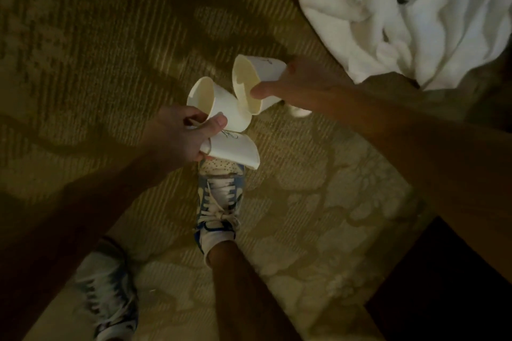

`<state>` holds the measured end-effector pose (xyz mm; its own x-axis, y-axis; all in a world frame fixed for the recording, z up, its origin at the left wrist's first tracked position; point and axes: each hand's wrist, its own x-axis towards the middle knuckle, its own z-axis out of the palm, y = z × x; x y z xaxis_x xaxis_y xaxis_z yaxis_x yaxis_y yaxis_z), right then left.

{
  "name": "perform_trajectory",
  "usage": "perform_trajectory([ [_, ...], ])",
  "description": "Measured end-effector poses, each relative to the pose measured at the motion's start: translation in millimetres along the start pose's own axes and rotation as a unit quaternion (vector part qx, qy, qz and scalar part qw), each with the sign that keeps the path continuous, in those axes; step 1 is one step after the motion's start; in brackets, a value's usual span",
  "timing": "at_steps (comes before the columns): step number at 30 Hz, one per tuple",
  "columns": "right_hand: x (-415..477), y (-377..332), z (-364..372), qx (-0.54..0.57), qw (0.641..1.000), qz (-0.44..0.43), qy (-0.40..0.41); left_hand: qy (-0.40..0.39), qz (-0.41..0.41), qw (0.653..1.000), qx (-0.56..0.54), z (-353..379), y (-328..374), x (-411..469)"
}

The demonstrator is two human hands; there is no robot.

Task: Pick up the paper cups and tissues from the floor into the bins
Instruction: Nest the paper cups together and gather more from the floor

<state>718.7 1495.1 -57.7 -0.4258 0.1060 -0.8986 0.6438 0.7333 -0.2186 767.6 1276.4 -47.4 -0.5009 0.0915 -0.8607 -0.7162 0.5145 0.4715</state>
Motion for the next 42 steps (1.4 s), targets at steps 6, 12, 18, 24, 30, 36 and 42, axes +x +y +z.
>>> perform_trajectory([
  [6,-54.8,23.7,20.9,0.329,0.938,0.104,-0.032,-0.004,-0.039,0.999,-0.017,-2.4,4.7,-31.0],
  [12,-156.4,23.1,32.5,0.598,0.787,0.142,-0.049,0.007,-0.014,0.997,-0.075,-29.2,35.7,-98.4],
  [18,-300.9,-16.2,13.7,0.797,0.599,0.074,-0.026,-0.025,0.028,0.989,-0.142,-78.6,110.4,-205.1],
  [24,-505.7,-64.4,-11.0,0.886,0.459,-0.053,0.021,-0.133,0.15,0.972,-0.12,-138.4,191.7,-385.1],
  [30,-706.8,-111.6,-5.8,0.908,0.38,-0.145,0.103,-0.192,0.26,0.94,-0.105,-171.7,238.1,-565.9],
  [36,-893.2,-117.6,9.1,0.904,0.327,-0.19,0.2,-0.318,0.308,0.888,-0.122,-168.6,265.9,-727.6],
  [42,-1045.6,-76.1,54.8,0.857,0.3,-0.259,0.328,-0.451,0.36,0.815,-0.05,-119.8,277.3,-878.6],
])
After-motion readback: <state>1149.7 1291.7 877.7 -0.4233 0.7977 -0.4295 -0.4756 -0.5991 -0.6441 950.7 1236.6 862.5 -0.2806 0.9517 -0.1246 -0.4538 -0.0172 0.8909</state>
